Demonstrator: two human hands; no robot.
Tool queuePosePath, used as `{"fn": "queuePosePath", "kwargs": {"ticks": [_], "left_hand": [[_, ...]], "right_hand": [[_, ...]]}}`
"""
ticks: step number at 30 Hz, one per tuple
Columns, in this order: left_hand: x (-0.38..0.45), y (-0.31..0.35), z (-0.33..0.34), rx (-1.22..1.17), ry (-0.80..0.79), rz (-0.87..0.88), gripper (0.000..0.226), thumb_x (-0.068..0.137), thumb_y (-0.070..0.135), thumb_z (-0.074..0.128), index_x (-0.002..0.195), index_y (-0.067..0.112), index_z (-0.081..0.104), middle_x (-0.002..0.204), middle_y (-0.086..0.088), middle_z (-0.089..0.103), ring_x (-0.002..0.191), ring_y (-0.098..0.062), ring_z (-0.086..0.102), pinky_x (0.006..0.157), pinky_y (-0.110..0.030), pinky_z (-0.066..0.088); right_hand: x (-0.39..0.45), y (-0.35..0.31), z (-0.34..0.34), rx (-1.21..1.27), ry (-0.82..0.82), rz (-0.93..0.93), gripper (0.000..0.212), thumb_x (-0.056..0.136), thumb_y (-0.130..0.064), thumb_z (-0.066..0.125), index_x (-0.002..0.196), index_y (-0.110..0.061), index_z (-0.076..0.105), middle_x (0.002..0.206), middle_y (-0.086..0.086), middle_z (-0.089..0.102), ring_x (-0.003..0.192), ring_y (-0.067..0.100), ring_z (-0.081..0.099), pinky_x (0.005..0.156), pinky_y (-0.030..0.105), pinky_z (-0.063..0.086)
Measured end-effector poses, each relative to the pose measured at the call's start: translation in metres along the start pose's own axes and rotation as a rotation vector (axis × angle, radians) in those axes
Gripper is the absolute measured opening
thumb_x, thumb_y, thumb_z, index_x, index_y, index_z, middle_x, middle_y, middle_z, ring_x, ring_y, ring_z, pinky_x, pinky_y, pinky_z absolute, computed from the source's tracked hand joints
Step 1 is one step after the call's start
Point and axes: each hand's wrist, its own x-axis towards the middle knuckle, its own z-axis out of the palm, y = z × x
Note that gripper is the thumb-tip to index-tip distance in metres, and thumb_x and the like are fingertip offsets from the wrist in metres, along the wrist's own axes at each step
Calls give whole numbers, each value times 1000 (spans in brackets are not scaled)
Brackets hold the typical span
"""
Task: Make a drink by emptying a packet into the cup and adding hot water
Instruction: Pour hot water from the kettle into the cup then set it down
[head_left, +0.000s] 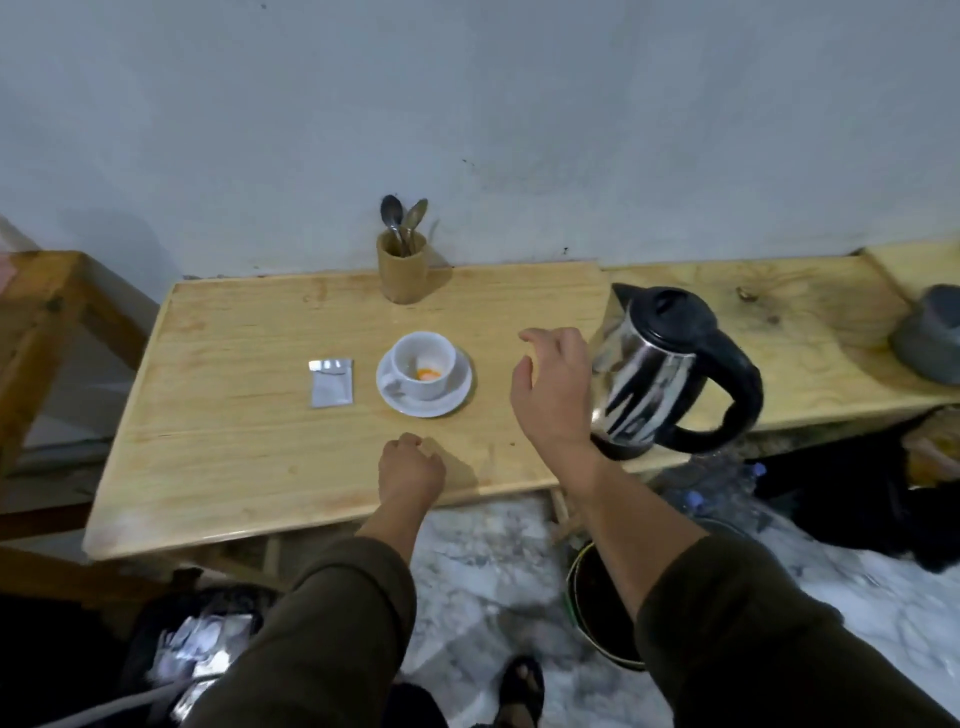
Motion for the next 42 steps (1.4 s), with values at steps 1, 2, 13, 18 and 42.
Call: {"fn": "queuePosePath", "kwargs": {"ticks": [1, 2, 13, 18, 42], "left_hand": [[-6, 7, 12, 38, -37, 13, 50, 90, 24, 52, 137, 9, 46, 141, -17, 44, 130, -31, 45, 108, -33, 37], [-12, 14, 24, 88, -72, 28, 51, 90, 26, 52, 138, 8, 45, 143, -15, 43, 132, -30, 44, 109, -33, 36], [-35, 43, 78, 581, -160, 161, 50, 97, 32, 37, 137, 3, 44, 141, -20, 43, 132, -33, 38, 112, -37, 32], [-37, 48, 78, 563, -157, 135, 51, 97, 32, 37, 139, 1, 42, 142, -22, 41, 130, -34, 41, 111, -37, 33], [5, 23, 24, -48, -168, -89, 57, 99, 41, 36, 133, -1, 52, 142, -21, 50, 132, -35, 46, 113, -38, 35]], "right_hand": [[-2, 14, -13, -50, 29, 20, 31, 84, -8, 55, 113, -10, 63, 109, 14, 56, 101, 31, 56, 87, 41, 50], [-3, 27, -25, -102, 60, 50, 31, 83, -10, 55, 113, -13, 62, 112, 13, 54, 104, 30, 53, 89, 42, 46], [-6, 130, -100, -82, 89, 456, 59, 82, -10, 56, 136, -20, 35, 136, 14, 42, 127, 31, 38, 108, 46, 30], [10, 142, -113, 206, 2, 633, 37, 85, -9, 58, 121, -11, 49, 122, 14, 56, 111, 32, 55, 88, 34, 44], [59, 81, -104, 155, -82, 425, 16, 73, 0, 54, 80, -15, 53, 76, 6, 57, 72, 26, 51, 63, 28, 36]]}}
